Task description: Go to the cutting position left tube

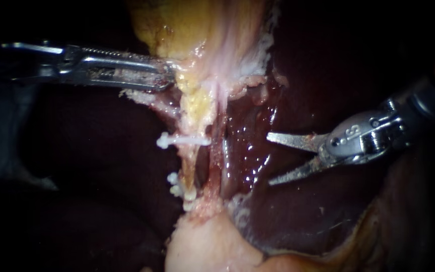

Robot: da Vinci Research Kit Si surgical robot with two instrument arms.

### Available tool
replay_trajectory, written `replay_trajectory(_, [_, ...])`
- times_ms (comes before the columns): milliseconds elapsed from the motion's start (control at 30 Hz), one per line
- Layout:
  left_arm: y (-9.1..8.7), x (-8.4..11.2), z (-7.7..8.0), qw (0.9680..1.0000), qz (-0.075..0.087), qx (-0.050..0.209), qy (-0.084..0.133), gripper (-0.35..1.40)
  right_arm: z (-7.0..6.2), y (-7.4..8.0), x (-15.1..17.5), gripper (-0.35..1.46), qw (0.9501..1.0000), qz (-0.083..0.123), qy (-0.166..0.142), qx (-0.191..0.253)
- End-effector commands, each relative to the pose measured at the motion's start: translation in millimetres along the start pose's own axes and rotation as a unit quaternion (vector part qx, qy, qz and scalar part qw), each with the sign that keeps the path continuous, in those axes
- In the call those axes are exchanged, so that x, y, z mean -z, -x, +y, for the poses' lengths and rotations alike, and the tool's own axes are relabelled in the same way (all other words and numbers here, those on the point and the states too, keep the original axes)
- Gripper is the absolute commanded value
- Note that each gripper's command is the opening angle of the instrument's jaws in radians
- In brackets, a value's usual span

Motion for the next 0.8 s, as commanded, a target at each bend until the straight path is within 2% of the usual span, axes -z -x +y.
replay_trajectory(33, [-0.1,0.3,0.1,1.0000,0.000,0.000,0.001,-0.35,0.0,0.0,0.0,1.45,1.0000,0.000,0.000,0.000])
replay_trajectory(100, [-0.3,0.8,0.4,1.0000,-0.001,0.001,0.002,-0.35,0.0,0.0,0.0,1.45,1.0000,0.000,0.000,0.000])
replay_trajectory(233, [-1.9,3.2,1.4,0.9999,-0.004,0.006,0.008,-0.35,0.0,0.0,0.0,1.45,1.0000,0.000,0.000,0.000])
replay_trajectory(433, [-4.0,7.3,2.4,0.9997,0.014,0.017,0.004,-0.35,0.0,0.0,0.1,1.45,1.0000,-0.001,-0.002,0.000])
replay_trajectory(633, [-3.8,7.4,2.4,0.9997,0.015,0.017,0.002,-0.35,-0.4,-0.8,-0.2,1.45,0.9995,0.023,-0.022,0.001])
replay_trajectory(800, [-3.8,7.4,2.4,0.9997,0.015,0.017,0.002,-0.35,-1.8,-2.9,-1.5,1.45,0.9970,0.055,-0.049,-0.022])
